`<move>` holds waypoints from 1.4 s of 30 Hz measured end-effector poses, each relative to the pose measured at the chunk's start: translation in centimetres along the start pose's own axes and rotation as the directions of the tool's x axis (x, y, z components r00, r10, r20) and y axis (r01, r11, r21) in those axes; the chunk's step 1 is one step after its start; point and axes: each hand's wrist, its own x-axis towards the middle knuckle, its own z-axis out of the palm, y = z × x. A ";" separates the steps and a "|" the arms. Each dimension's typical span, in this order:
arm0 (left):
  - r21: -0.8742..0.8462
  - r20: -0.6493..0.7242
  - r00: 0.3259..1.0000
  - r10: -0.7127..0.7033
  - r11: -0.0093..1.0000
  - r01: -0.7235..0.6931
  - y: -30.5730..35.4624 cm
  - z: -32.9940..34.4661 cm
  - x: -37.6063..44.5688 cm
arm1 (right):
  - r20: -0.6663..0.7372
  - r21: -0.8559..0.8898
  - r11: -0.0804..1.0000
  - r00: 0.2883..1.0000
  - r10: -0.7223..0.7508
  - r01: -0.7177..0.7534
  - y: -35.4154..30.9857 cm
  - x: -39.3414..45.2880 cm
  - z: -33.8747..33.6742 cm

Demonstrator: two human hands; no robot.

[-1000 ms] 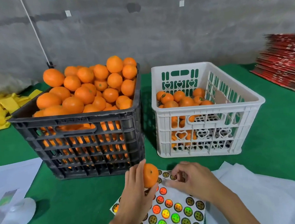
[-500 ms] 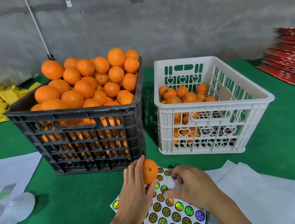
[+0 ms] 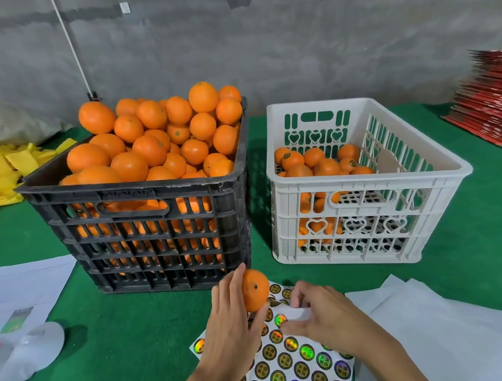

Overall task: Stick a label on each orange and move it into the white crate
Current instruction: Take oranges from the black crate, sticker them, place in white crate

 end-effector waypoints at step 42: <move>-0.053 0.038 0.995 -0.093 0.994 0.095 0.1 -0.2 0.1 | 0.117 0.428 0.903 0.990 -0.083 0.025 0.8 0.9 0.8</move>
